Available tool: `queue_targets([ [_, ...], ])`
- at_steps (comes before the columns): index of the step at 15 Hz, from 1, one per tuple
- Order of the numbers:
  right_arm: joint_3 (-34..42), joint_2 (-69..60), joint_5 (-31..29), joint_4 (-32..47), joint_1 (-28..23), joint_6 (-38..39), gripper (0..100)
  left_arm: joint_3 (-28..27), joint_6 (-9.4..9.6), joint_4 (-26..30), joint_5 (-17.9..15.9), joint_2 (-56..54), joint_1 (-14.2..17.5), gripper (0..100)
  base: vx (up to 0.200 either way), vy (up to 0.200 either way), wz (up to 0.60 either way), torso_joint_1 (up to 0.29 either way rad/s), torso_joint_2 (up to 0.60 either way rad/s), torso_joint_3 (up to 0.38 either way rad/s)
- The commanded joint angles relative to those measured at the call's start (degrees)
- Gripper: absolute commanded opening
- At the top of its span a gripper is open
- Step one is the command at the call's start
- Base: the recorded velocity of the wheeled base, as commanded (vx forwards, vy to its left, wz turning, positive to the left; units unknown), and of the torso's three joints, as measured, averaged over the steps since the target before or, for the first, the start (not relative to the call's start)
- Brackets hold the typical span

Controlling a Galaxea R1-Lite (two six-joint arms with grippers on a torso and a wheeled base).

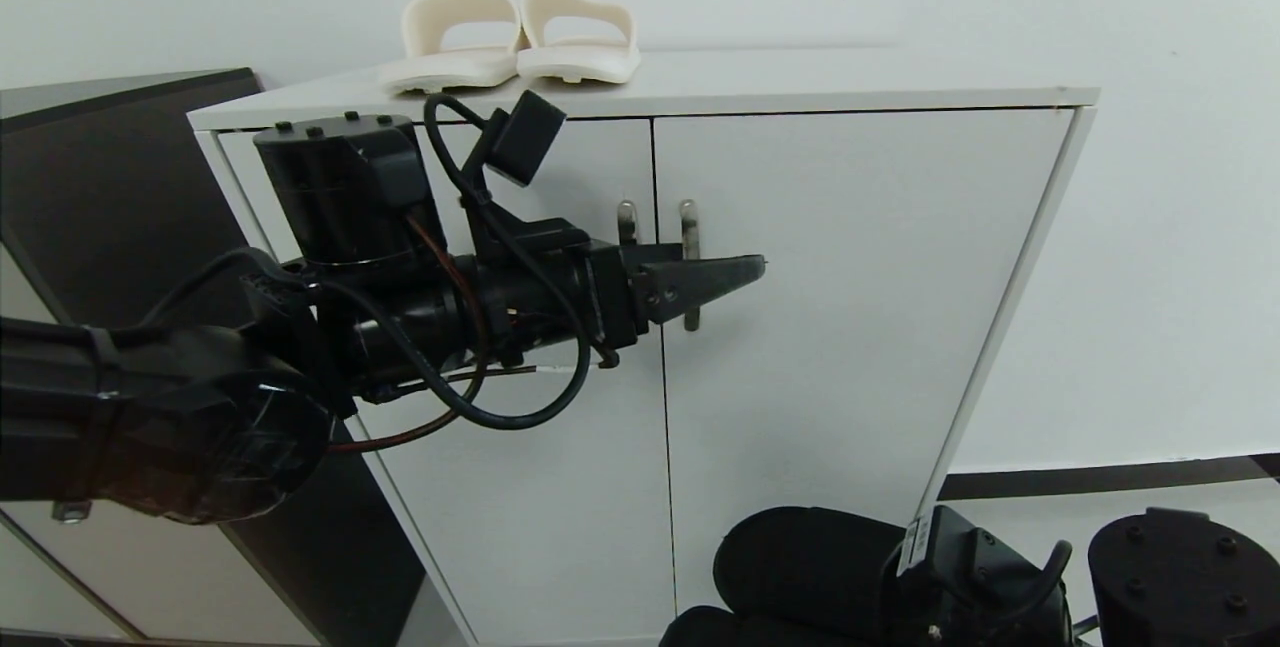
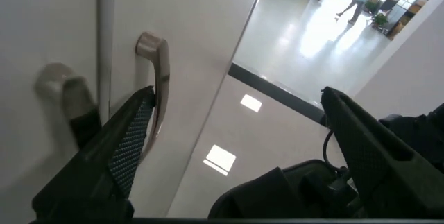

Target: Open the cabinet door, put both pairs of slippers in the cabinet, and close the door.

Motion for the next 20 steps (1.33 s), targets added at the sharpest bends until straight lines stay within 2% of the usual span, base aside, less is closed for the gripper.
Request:
queue_targets([
  [1, 0.0, 0.2, 0.0, 0.0, 0.0, 0.0, 0, -0.1, -0.06, 0.1, 0.1, 1.0, -0.1, 100, 0.000, 0.000, 0.00, 0.000, 0.00, 0.000],
  [5, 0.1, 0.1, -0.1, 0.0, 0.0, 0.0, 0, -0.2, -0.06, 0.1, 0.2, 0.7, -0.1, 100, 0.000, 0.000, 0.00, 0.000, 0.00, 0.000],
  [6, 0.0, 0.1, 0.0, 0.1, 0.0, 0.1, 0, -0.2, -0.15, 0.1, 0.1, 0.6, -0.1, 0, 0.000, 0.000, 0.00, 0.000, 0.00, 0.000],
  [11, 1.1, -1.9, 1.8, 0.1, 2.6, 0.7, 0, 0.3, -0.24, 0.2, 0.1, -1.5, -0.4, 0, 0.000, 0.000, 0.00, 0.000, 0.00, 0.000],
  [14, 4.5, -5.4, 8.0, 0.1, 3.2, 0.0, 0, 3.8, -0.06, 0.2, 0.1, -5.2, -1.5, 0, 0.000, 0.000, 0.00, 0.000, 0.00, 0.000],
  [20, 5.0, -5.8, 8.9, 0.2, 3.1, -1.0, 0, 9.8, 0.03, 0.2, 0.2, -12.6, -3.5, 0, 0.000, 0.000, 0.00, 0.000, 0.00, 0.000],
])
